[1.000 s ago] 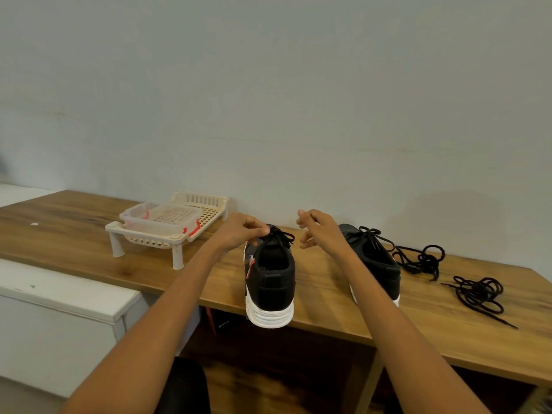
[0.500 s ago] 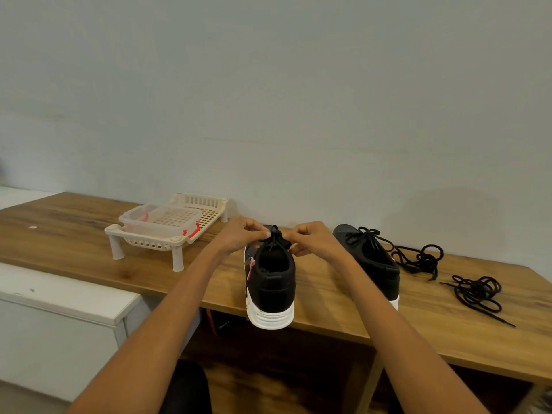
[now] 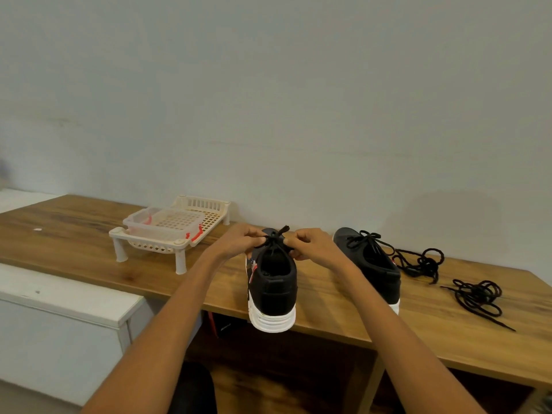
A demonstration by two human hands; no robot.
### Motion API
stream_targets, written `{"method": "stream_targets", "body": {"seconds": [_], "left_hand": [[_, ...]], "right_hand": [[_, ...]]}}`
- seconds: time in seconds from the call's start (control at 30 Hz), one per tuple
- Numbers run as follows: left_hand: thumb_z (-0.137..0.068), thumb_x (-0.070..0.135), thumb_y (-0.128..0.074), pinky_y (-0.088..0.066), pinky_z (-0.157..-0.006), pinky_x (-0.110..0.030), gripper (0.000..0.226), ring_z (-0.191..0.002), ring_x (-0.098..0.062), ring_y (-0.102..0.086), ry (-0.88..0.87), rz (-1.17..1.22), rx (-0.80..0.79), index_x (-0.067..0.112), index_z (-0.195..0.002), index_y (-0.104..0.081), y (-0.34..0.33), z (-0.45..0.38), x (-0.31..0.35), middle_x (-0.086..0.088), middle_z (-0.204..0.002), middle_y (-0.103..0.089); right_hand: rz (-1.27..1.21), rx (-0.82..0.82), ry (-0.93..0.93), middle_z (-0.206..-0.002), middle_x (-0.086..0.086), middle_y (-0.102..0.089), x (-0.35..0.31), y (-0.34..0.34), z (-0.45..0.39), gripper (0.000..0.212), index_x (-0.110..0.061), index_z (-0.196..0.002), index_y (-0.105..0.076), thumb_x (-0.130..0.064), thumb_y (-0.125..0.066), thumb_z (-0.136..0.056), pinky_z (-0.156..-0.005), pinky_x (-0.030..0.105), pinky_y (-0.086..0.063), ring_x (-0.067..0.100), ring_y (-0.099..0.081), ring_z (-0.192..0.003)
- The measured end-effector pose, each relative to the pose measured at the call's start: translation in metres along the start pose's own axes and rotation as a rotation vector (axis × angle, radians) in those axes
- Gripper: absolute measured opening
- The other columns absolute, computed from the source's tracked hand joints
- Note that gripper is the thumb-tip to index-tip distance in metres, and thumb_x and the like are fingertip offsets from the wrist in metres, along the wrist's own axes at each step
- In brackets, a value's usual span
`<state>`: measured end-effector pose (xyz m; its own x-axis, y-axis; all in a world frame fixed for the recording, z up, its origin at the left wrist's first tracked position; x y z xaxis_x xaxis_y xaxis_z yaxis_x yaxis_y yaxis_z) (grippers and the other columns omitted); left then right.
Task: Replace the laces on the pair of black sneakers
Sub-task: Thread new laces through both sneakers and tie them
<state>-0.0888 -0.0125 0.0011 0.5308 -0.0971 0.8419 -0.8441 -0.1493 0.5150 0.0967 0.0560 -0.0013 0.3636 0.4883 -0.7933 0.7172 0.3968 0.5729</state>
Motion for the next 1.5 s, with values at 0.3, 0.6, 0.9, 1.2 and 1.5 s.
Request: {"method": "stream_targets", "body": {"seconds": [0.3, 0.6, 0.9, 1.2, 1.5], "left_hand": [[-0.090, 0.022, -0.063, -0.055, -0.074, -0.028, 0.013, -0.070, -0.023, -0.068, 0.048, 0.130, 0.133, 0.015, -0.087, -0.073, -0.002, -0.001, -0.003, -0.001, -0.088, -0.072], [-0.088, 0.017, -0.064, -0.052, -0.066, -0.025, 0.015, -0.063, -0.017, -0.060, 0.280, 0.161, 0.177, 0.004, -0.089, -0.071, -0.004, -0.002, -0.003, -0.005, -0.082, -0.069], [-0.094, 0.027, -0.055, -0.042, -0.049, -0.011, 0.019, -0.073, -0.007, -0.057, 0.198, 0.050, 0.111, 0.011, -0.091, -0.065, -0.010, 0.000, 0.002, 0.005, -0.081, -0.062], [-0.088, 0.025, -0.066, -0.047, -0.049, -0.012, 0.017, -0.068, -0.011, -0.061, 0.158, 0.193, 0.194, 0.008, -0.085, -0.068, -0.014, -0.004, 0.002, -0.005, -0.087, -0.067], [-0.091, 0.022, -0.061, -0.038, -0.055, -0.021, 0.017, -0.065, -0.013, -0.059, 0.283, 0.141, 0.239, 0.006, -0.085, -0.061, -0.015, 0.001, 0.009, -0.005, -0.086, -0.064]], "right_hand": [[-0.030, 0.088, -0.014, -0.076, 0.000, -0.069, -0.001, -0.004, 0.002, 0.024, -0.010, -0.078, -0.063, -0.029, -0.060, -0.092, -0.077, 0.038, -0.059, 0.017, -0.071, -0.074], [-0.075, 0.019, -0.047, -0.072, 0.009, -0.066, 0.001, 0.002, 0.007, 0.023, -0.007, -0.070, -0.060, -0.011, -0.057, -0.092, -0.075, 0.027, -0.058, 0.016, -0.064, -0.070], [0.102, 0.028, 0.012, -0.079, -0.001, -0.070, -0.006, -0.006, 0.000, 0.034, -0.020, -0.085, -0.063, -0.054, -0.060, -0.085, -0.076, 0.034, -0.059, 0.020, -0.070, -0.077], [0.142, 0.071, 0.047, -0.073, -0.005, -0.069, -0.005, -0.007, -0.004, 0.026, -0.020, -0.080, -0.065, -0.046, -0.067, -0.083, -0.073, 0.040, -0.060, 0.019, -0.069, -0.070], [0.207, 0.057, 0.025, -0.077, -0.001, -0.068, -0.002, -0.002, -0.006, 0.022, -0.021, -0.072, -0.059, -0.035, -0.065, -0.088, -0.069, 0.033, -0.059, 0.018, -0.070, -0.075]]}}
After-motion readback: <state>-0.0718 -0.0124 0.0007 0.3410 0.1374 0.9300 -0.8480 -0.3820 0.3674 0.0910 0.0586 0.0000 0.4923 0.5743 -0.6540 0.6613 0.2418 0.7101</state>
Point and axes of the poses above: each hand's wrist, its own z-axis away from the middle knuckle, its own y-axis out of the back of the hand, x = y × z, the point moved 2 cm from there along -z, towards the middle knuckle
